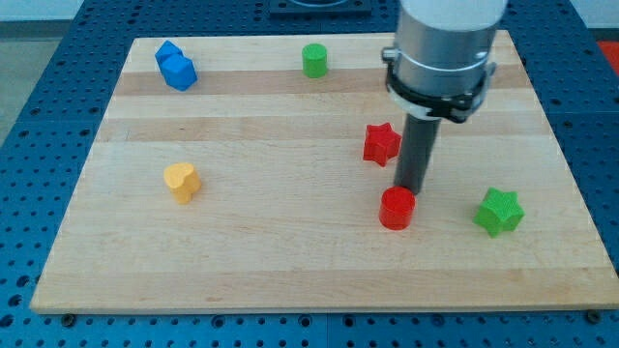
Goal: Push the green star a bit up
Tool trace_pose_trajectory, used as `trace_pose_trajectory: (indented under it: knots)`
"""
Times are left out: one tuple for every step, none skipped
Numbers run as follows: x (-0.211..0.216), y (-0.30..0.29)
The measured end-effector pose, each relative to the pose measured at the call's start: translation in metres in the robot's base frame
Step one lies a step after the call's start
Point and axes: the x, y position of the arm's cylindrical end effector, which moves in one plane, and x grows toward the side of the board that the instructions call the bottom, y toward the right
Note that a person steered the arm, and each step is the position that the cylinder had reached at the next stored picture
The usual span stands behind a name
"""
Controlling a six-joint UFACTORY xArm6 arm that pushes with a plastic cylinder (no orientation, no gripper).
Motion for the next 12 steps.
trace_pose_trajectory:
  knots:
    - [0.0,0.031]
    - [0.003,0.031]
    - [0.03,0.033]
    - [0.044,0.035]
    - [0.056,0.049]
    - [0.071,0.08]
    - [0.071,0.084]
    - [0.071,0.116]
    - [0.064,0.12]
    - [0.048,0.12]
    - [0.038,0.117]
    - [0.039,0.116]
